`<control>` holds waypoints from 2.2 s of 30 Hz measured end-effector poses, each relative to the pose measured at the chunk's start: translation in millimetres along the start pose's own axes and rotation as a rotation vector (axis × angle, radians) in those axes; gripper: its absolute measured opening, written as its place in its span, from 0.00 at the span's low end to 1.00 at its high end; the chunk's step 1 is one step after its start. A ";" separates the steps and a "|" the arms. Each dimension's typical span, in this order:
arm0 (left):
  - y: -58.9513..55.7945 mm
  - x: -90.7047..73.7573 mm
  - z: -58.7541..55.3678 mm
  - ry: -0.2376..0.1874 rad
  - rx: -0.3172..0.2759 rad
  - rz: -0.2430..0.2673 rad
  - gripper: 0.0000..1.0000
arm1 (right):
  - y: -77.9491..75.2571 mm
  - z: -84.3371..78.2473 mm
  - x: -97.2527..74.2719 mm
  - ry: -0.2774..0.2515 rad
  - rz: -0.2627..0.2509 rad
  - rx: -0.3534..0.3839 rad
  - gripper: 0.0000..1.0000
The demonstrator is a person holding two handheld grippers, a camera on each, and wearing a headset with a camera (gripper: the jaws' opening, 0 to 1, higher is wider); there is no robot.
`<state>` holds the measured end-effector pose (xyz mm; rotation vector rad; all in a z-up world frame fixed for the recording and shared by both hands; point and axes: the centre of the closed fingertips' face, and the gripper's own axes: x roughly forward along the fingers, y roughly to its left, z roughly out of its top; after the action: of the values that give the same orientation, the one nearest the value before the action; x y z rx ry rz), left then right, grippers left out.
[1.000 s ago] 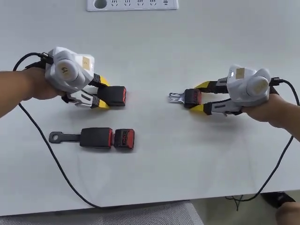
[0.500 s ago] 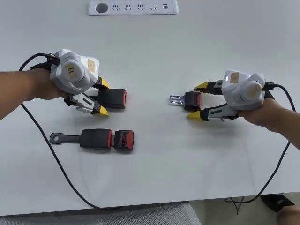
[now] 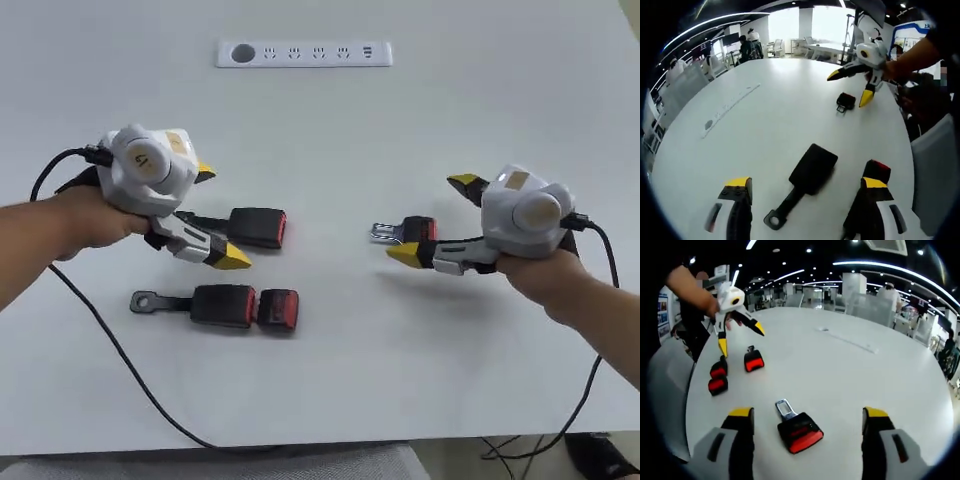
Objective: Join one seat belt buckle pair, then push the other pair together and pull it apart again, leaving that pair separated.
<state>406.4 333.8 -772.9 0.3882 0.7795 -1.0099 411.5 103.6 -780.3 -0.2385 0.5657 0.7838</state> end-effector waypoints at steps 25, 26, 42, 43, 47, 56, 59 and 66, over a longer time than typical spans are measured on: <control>-43.0 -123.6 -43.4 -0.238 -0.153 0.191 1.00 | 97.8 16.0 -52.5 -0.075 -0.081 -0.029 1.00; -45.2 -128.2 -44.2 -0.252 -0.160 0.194 1.00 | 101.5 15.5 -54.6 -0.077 -0.082 -0.032 1.00; -76.3 -165.7 -66.7 -0.314 -0.161 0.226 1.00 | 145.1 17.1 -89.4 -0.128 -0.099 -0.027 1.00; -77.6 -167.4 -69.4 -0.318 -0.171 0.233 1.00 | 146.4 16.6 -91.0 -0.133 -0.102 -0.020 1.00; -79.9 -169.3 -76.0 -0.325 -0.192 0.238 1.00 | 151.1 10.2 -95.2 -0.135 -0.117 0.000 1.00; -86.1 -171.2 -80.8 -0.312 -0.177 0.225 1.00 | 155.3 6.3 -95.6 -0.122 -0.117 0.005 1.00; -88.0 -172.3 -81.8 -0.311 -0.174 0.220 1.00 | 156.9 7.5 -95.9 -0.124 -0.116 -0.002 1.00; -85.7 -177.0 -80.6 -0.320 -0.171 0.224 1.00 | 157.2 5.1 -96.3 -0.112 -0.118 0.000 1.00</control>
<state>246.8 448.6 -692.0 0.1556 0.5153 -0.7644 245.0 156.6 -721.4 -0.2248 0.4417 0.6783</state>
